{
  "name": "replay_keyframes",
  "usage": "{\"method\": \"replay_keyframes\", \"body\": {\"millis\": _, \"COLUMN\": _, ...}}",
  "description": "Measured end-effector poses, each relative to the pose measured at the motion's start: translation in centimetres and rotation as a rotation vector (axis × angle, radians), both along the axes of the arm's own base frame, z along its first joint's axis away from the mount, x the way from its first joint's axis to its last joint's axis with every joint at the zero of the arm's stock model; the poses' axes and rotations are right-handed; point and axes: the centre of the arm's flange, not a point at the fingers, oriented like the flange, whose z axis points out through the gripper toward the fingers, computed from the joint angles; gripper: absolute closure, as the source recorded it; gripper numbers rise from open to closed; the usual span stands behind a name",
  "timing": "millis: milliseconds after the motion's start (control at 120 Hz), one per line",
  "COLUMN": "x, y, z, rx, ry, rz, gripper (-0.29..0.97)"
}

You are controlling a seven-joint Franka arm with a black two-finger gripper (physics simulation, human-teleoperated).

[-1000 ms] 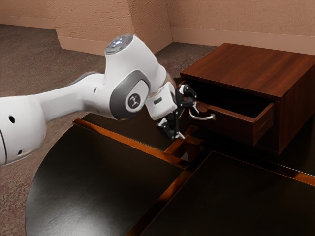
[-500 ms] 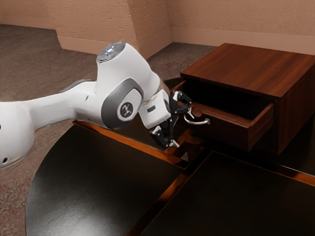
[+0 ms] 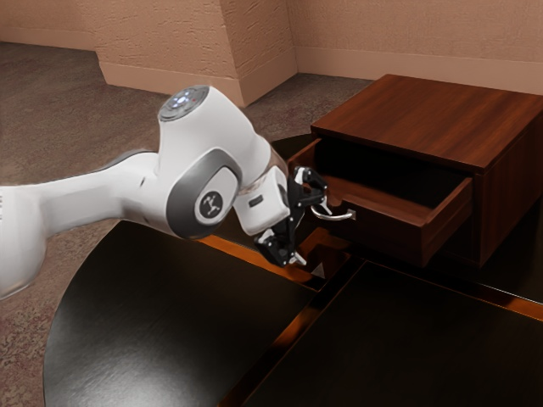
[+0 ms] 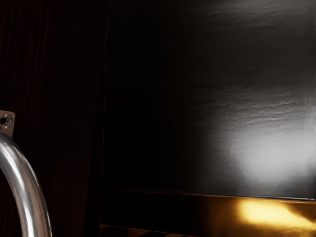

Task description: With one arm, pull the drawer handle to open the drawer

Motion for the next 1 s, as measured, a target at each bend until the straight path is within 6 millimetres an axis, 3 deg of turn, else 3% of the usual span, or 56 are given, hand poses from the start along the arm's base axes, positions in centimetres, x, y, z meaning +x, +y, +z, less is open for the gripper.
{"method": "replay_keyframes", "body": {"millis": 450, "x": -4.4, "y": 0.1, "z": 0.0, "rx": 0.001, "ry": -0.005, "rz": 0.014, "gripper": 0.00}}
{"method": "replay_keyframes", "body": {"millis": 708, "x": -6.4, "y": -0.2, "z": 0.5, "rx": 0.001, "ry": -0.025, "rz": 0.015, "gripper": 0.17}}
{"method": "replay_keyframes", "body": {"millis": 733, "x": -6.3, "y": 0.0, "z": 2.3, "rx": -0.001, "ry": -0.072, "rz": 0.020, "gripper": 0.44}}
{"method": "replay_keyframes", "body": {"millis": 808, "x": -7.5, "y": -2.2, "z": 11.6, "rx": -0.008, "ry": -0.283, "rz": -0.008, "gripper": 0.29}}
{"method": "replay_keyframes", "body": {"millis": 867, "x": -10.2, "y": -4.5, "z": 15.8, "rx": -0.007, "ry": -0.363, "rz": -0.042, "gripper": 0.20}}
{"method": "replay_keyframes", "body": {"millis": 908, "x": -12.4, "y": -5.5, "z": 16.6, "rx": -0.003, "ry": -0.338, "rz": -0.049, "gripper": 0.16}}
{"method": "replay_keyframes", "body": {"millis": 1000, "x": -16.2, "y": -5.4, "z": 14.1, "rx": 0.023, "ry": -0.135, "rz": 0.051, "gripper": 0.09}}
